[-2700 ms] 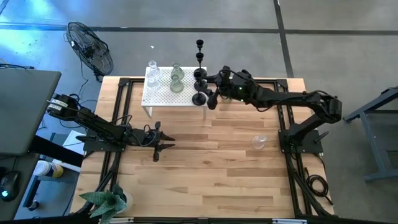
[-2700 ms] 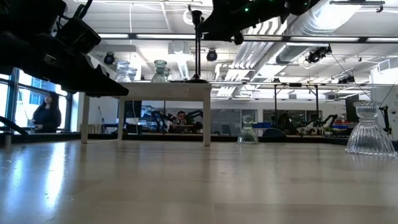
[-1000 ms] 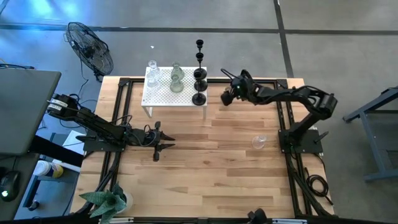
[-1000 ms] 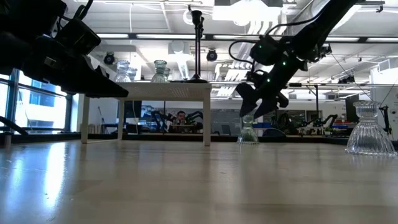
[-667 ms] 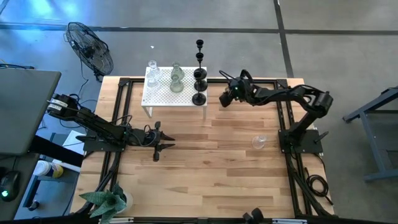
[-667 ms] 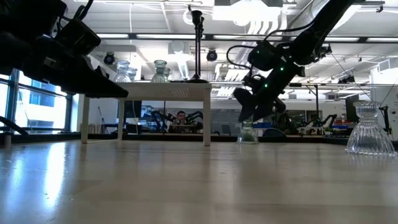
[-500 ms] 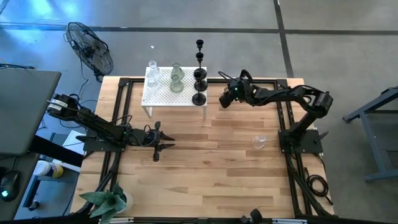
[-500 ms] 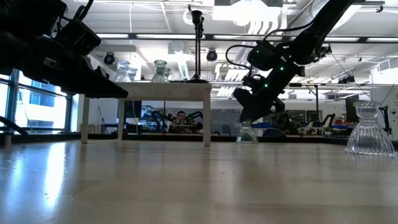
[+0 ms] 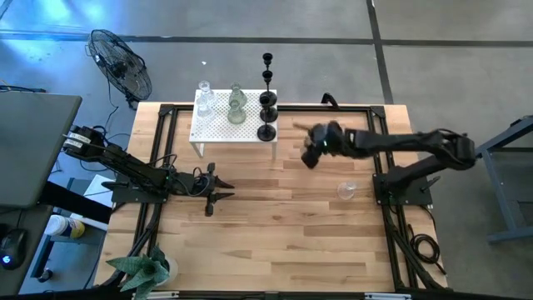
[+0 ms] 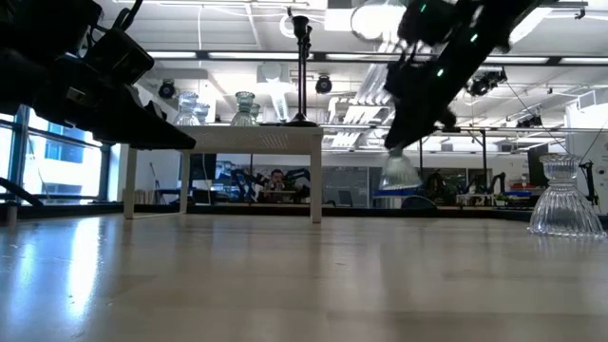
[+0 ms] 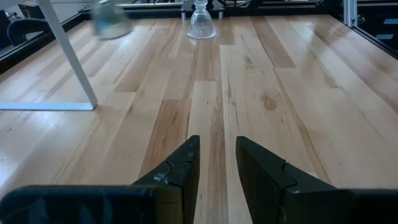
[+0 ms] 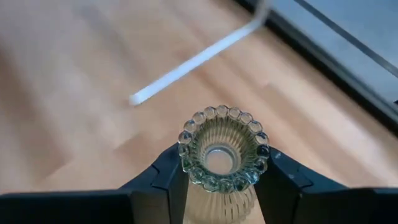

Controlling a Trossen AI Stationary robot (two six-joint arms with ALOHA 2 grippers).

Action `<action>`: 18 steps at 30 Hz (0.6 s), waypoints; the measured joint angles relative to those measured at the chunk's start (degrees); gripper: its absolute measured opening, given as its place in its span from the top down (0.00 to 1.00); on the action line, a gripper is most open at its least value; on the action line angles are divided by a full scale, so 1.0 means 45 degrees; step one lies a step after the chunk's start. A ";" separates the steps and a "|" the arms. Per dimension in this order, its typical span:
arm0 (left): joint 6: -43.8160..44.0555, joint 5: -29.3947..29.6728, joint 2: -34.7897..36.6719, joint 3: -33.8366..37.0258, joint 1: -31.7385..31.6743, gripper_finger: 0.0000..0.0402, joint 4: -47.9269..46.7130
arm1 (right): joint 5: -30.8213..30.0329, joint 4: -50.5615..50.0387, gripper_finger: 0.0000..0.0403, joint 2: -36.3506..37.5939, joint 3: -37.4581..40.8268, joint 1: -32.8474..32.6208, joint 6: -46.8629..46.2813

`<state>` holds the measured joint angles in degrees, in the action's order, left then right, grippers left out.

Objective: Pick & Place candle stick holders
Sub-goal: Align the green candle holder with the other green candle holder on the shelf

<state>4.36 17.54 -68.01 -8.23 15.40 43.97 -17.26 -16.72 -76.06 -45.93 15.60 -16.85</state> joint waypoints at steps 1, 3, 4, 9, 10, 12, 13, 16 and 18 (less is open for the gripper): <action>0.0000 0.0000 0.0000 0.0000 0.0000 0.75 0.0000 | -0.0286 -0.0339 0.67 0.0240 0.0000 -0.0724 -0.0414; 0.0000 0.0005 0.0000 0.0000 0.0000 0.75 0.0000 | -0.0821 -0.0463 0.67 0.0375 0.0000 -0.2229 -0.1192; 0.0000 0.0006 0.0000 0.0000 0.0000 0.75 0.0000 | -0.1049 -0.0282 0.67 0.0288 0.0000 -0.2913 -0.1510; 0.0049 0.0270 0.0000 0.0000 0.0000 0.75 0.0005 | -0.1796 0.2985 0.67 -0.1313 -0.0075 -0.5269 -0.2612; 0.0090 0.0276 0.0000 0.0000 -0.0001 0.75 0.0005 | -0.1904 0.3607 0.67 -0.1803 -0.0192 -0.5405 -0.2854; 0.0095 0.0277 0.0000 0.0000 0.0000 0.75 0.0007 | -0.2081 0.4343 0.67 -0.2909 -0.0658 -0.5468 -0.3157; 0.0097 0.0279 0.0000 0.0000 0.0000 0.75 0.0005 | -0.2153 0.4473 0.67 -0.3479 -0.1009 -0.5450 -0.3216; 0.0102 0.0277 0.0000 0.0000 0.0000 0.75 0.0005 | -0.2389 0.4462 0.67 -0.5117 -0.2473 -0.5285 -0.3166; 0.0113 0.0277 0.0000 0.0000 0.0000 0.75 0.0005 | -0.2422 0.4279 0.67 -0.6055 -0.3598 -0.5202 -0.2787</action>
<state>4.87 18.79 -68.01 -8.23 15.40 43.99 -28.16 2.54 -103.30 -62.12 -7.80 -29.39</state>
